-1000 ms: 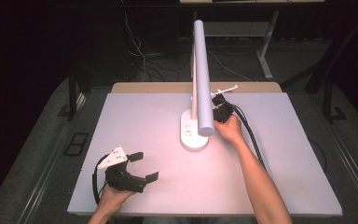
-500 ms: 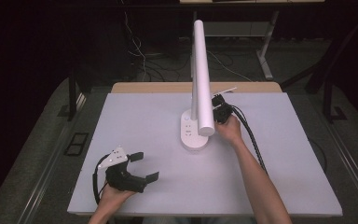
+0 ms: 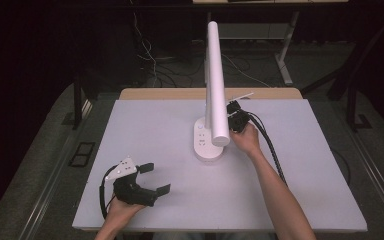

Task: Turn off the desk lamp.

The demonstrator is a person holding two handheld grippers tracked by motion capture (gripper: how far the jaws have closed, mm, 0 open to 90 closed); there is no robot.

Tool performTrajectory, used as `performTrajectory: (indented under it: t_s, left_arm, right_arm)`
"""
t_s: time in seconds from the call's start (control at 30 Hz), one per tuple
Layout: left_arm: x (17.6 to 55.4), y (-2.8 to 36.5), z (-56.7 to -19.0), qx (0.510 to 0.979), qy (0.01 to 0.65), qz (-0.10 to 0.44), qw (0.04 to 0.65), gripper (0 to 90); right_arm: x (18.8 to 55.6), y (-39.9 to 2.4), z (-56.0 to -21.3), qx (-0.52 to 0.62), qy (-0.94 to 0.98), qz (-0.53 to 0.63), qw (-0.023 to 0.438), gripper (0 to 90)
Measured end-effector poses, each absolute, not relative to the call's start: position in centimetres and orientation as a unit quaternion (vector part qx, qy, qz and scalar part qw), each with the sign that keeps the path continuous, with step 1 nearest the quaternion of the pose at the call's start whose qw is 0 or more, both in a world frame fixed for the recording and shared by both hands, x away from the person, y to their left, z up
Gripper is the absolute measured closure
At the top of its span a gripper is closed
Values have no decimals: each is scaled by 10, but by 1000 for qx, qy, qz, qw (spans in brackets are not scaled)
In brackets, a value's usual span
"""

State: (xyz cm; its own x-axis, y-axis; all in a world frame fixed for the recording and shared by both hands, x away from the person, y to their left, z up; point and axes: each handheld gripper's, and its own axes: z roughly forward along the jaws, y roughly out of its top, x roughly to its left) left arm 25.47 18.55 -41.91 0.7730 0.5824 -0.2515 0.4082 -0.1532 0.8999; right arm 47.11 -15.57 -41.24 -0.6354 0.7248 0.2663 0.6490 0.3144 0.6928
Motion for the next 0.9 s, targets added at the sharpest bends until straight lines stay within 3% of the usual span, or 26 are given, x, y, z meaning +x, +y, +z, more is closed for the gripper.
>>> performTrajectory:
  t_s: [0.8, 0.9]
  left_arm:
    - [253, 183, -419, 754, 328, 77, 563, 0]
    - [253, 183, -419, 754, 328, 77, 564, 0]
  right_arm:
    - [430, -201, -379, 411, 797, 440, 52, 899]
    - [424, -208, -374, 412, 792, 447, 57, 777]
